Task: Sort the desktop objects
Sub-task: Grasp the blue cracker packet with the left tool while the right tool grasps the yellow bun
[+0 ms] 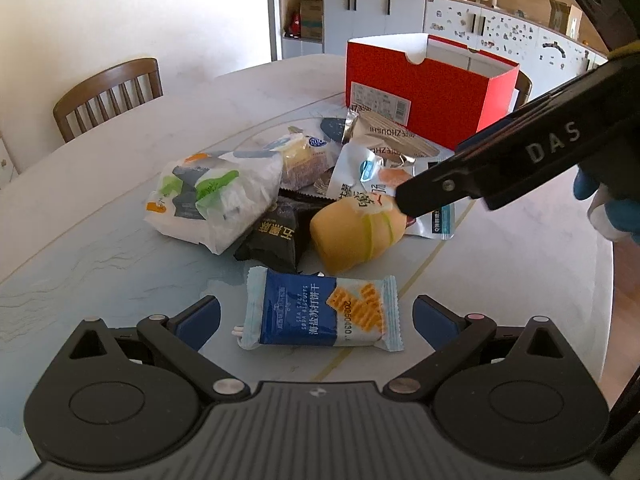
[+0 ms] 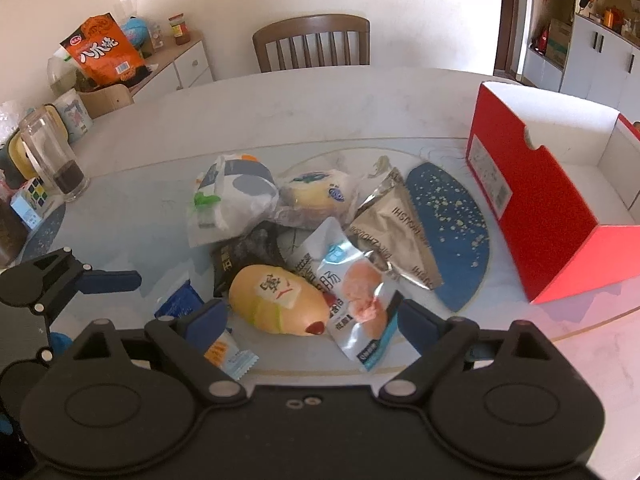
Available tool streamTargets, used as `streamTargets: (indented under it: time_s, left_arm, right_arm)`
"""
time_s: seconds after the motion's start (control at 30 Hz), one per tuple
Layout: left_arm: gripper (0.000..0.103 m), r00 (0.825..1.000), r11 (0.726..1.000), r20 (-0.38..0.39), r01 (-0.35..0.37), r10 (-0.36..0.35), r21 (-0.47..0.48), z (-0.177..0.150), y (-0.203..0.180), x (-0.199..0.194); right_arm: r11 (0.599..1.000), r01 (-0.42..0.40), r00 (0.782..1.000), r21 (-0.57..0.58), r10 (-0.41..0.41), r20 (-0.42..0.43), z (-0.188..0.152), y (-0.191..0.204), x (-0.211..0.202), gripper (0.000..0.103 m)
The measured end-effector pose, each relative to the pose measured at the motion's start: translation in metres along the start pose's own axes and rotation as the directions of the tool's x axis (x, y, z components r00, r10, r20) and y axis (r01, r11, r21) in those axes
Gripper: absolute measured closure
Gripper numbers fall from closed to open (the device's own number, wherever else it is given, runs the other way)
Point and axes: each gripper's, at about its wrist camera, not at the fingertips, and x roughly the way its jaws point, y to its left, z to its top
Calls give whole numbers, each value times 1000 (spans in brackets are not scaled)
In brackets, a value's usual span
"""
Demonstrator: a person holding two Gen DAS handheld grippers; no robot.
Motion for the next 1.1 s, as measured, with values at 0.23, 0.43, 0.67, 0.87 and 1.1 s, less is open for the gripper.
streamTargets:
  time_s: [0.23, 0.43, 0.67, 0.87, 1.1]
  left_arm:
    - [0, 1000, 999, -6, 8, -8, 34, -4, -2, 10]
    - [0, 1000, 998, 1, 3, -3, 56, -8, -4, 15]
    - [0, 1000, 996, 7, -21, 21, 90, -12, -13, 22]
    - [0, 999, 994, -4, -34, 35, 103, -11, -18, 30]
    - [1, 999, 995, 7, -46, 45, 92, -10, -17, 29]
  right_arm:
    - [1000, 18, 1000, 24, -17, -22, 1, 15, 20, 8]
    - [999, 38, 999, 37, -36, -35, 2, 24, 33, 8]
    - [997, 56, 997, 60, -52, -58, 5, 29, 44, 8]
    - [997, 66, 996, 36, -63, -68, 5, 36, 50, 9]
    - [995, 80, 995, 52, -76, -71, 6, 34, 53, 14]
